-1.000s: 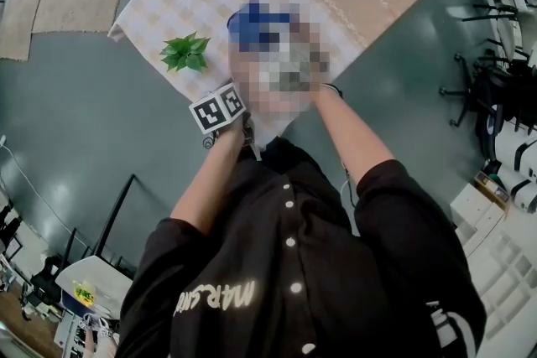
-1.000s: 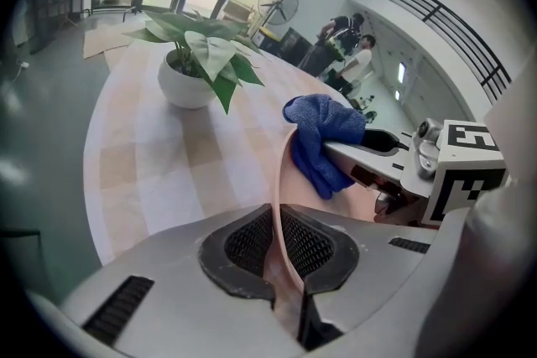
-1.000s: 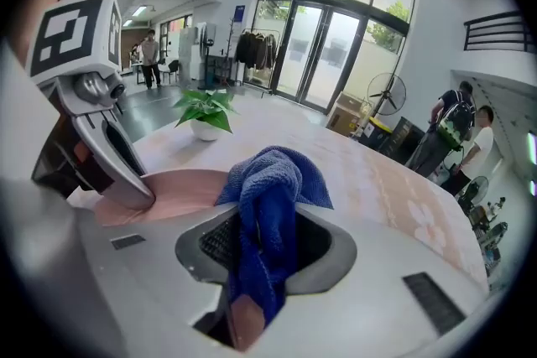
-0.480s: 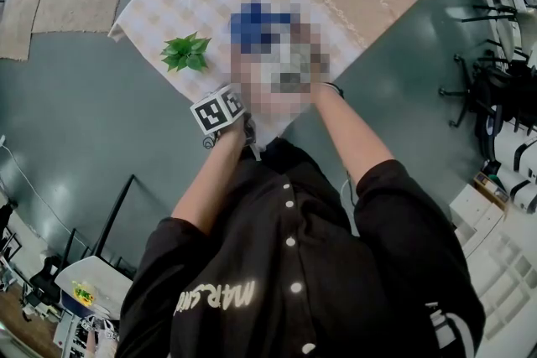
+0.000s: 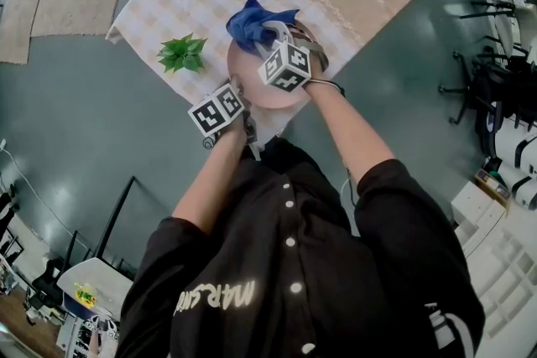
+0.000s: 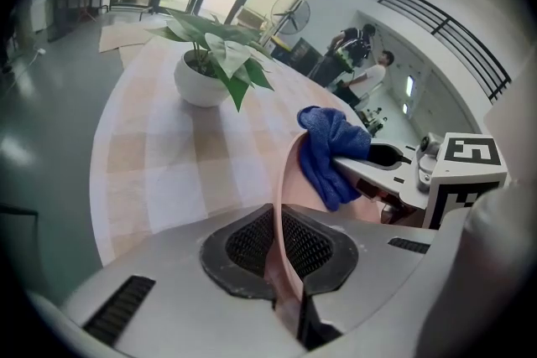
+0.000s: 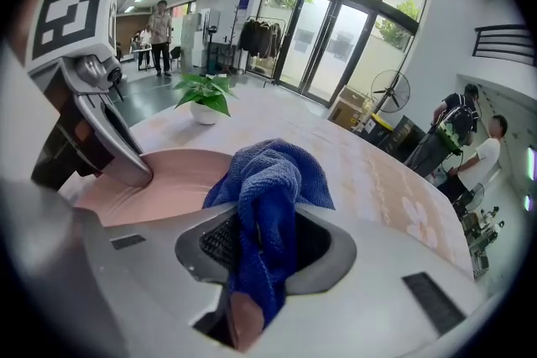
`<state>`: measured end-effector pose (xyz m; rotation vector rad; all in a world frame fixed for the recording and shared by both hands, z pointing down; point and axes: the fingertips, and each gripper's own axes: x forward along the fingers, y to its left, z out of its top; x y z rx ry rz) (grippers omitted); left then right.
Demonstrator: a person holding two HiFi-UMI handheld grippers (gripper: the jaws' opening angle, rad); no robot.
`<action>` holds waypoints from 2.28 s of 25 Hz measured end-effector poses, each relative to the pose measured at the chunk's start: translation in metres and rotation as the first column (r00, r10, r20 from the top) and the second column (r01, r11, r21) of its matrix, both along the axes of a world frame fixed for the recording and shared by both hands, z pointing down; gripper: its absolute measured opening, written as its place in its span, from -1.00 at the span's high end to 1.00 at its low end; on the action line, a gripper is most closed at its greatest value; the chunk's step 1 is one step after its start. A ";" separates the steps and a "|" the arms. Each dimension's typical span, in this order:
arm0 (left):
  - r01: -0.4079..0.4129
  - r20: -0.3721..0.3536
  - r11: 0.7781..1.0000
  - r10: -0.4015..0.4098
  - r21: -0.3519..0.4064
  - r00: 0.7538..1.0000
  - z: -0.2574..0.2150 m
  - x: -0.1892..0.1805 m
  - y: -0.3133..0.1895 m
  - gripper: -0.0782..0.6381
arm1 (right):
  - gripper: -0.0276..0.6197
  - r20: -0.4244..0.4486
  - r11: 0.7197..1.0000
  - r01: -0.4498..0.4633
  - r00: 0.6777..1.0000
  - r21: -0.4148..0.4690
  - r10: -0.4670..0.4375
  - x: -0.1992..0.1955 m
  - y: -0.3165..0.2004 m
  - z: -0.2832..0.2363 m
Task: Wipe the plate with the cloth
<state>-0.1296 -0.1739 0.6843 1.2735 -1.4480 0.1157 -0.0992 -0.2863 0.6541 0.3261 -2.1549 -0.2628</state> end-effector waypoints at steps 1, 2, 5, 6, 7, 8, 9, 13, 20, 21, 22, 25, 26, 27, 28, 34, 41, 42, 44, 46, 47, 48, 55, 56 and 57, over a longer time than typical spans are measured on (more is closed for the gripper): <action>0.000 0.001 1.000 0.000 -0.001 1.000 0.000 0.000 0.000 0.70 | 0.57 -0.002 1.000 -0.003 1.000 0.000 0.003 0.002 0.000 0.000; 0.000 0.005 1.000 0.000 -0.001 1.000 0.000 0.000 0.000 0.70 | 0.57 -0.003 1.000 -0.006 1.000 0.000 0.006 0.003 -0.001 0.001; 0.009 0.010 1.000 -0.008 -0.005 1.000 0.000 -0.001 0.000 0.70 | 0.57 -0.009 1.000 -0.015 1.000 -0.005 0.015 0.008 -0.003 0.002; 0.015 0.008 1.000 -0.015 -0.006 1.000 0.000 -0.001 0.000 0.70 | 0.57 -0.011 1.000 -0.018 1.000 -0.005 0.018 0.009 -0.003 0.002; 0.020 0.006 1.000 -0.020 -0.007 1.000 0.001 -0.001 0.000 0.70 | 0.57 -0.015 1.000 -0.021 1.000 -0.004 0.021 0.011 -0.004 0.002; 0.024 0.006 1.000 -0.024 -0.007 1.000 0.001 -0.001 0.000 0.70 | 0.57 -0.018 1.000 -0.025 1.000 -0.003 0.025 0.014 -0.005 0.003; 0.025 0.008 1.000 -0.024 -0.008 1.000 0.001 -0.001 0.000 0.70 | 0.57 -0.022 1.000 -0.030 0.999 -0.001 0.030 0.016 -0.006 0.004; 0.023 0.018 1.000 -0.023 -0.012 1.000 0.001 -0.001 0.000 0.70 | 0.57 -0.038 0.999 -0.042 0.998 0.006 0.042 0.026 -0.009 0.005; 0.033 0.022 0.999 -0.033 -0.015 0.999 0.001 -0.001 0.000 0.70 | 0.57 -0.062 0.998 -0.053 0.997 0.020 0.054 0.042 -0.011 0.006; 0.033 0.024 0.999 -0.033 -0.017 0.999 0.002 -0.001 0.000 0.70 | 0.57 -0.065 0.998 -0.055 0.996 0.021 0.056 0.043 -0.012 0.007; 0.034 0.025 0.999 -0.033 -0.019 0.999 0.002 -0.001 0.000 0.70 | 0.57 -0.068 0.998 -0.056 0.996 0.021 0.057 0.045 -0.012 0.007; 0.046 0.027 0.999 -0.046 -0.023 0.999 0.002 -0.001 0.000 0.70 | 0.57 -0.084 0.998 -0.054 0.995 0.028 0.056 0.051 -0.013 0.007; 0.049 0.028 0.999 -0.049 -0.024 0.998 0.002 -0.001 0.000 0.70 | 0.58 -0.089 0.998 -0.052 0.995 0.029 0.055 0.052 -0.013 0.007; 0.051 0.029 0.998 -0.050 -0.024 0.998 0.002 -0.001 0.000 0.70 | 0.58 -0.095 0.998 -0.051 0.994 0.032 0.053 0.054 -0.013 0.008; 0.052 0.030 0.998 -0.051 -0.025 0.998 0.002 -0.001 0.000 0.70 | 0.58 -0.100 0.998 -0.049 0.994 0.034 0.052 0.056 -0.013 0.008; 0.056 0.035 0.998 -0.055 -0.029 0.998 0.003 -0.001 0.000 0.70 | 0.58 -0.139 0.998 -0.038 0.989 0.050 0.045 0.068 -0.011 0.011; 0.060 0.055 0.998 -0.058 -0.030 0.997 0.002 -0.001 0.000 0.70 | 0.58 -0.206 0.997 -0.003 0.978 0.076 0.019 0.082 -0.006 0.012; 0.062 0.058 0.998 -0.060 -0.029 0.997 0.002 -0.001 0.000 0.70 | 0.58 -0.215 0.997 -0.001 0.977 0.076 0.017 0.084 -0.005 0.012; 0.064 0.059 0.998 -0.062 -0.029 0.996 0.002 -0.001 0.001 0.70 | 0.58 -0.229 0.997 0.002 0.973 0.075 0.015 0.088 -0.004 0.012; 0.068 0.055 0.997 -0.066 -0.030 0.996 0.002 -0.001 0.001 0.70 | 0.58 -0.241 0.997 0.007 0.970 0.078 0.012 0.092 -0.002 0.012; 0.070 0.052 0.997 -0.069 -0.031 0.996 0.002 -0.001 0.001 0.70 | 0.58 -0.247 0.997 0.009 0.969 0.079 0.011 0.094 -0.001 0.013; 0.072 0.050 0.997 -0.070 -0.031 0.996 0.002 -0.001 0.001 0.70 | 0.58 -0.252 0.997 0.012 0.968 0.080 0.009 0.095 0.000 0.013; 0.071 0.044 0.997 -0.070 -0.029 0.997 0.001 -0.001 0.002 0.70 | 0.58 -0.283 0.996 0.025 0.959 0.088 0.000 0.101 0.004 0.014; 0.069 0.042 0.997 -0.068 -0.028 0.997 0.001 -0.001 0.002 0.70 | 0.58 -0.282 0.996 0.020 0.959 0.086 0.005 0.101 0.004 0.013; 0.065 0.040 0.998 -0.064 -0.026 0.997 0.001 -0.001 0.002 0.70 | 0.58 -0.278 0.997 0.012 0.960 0.082 0.011 0.101 0.004 0.013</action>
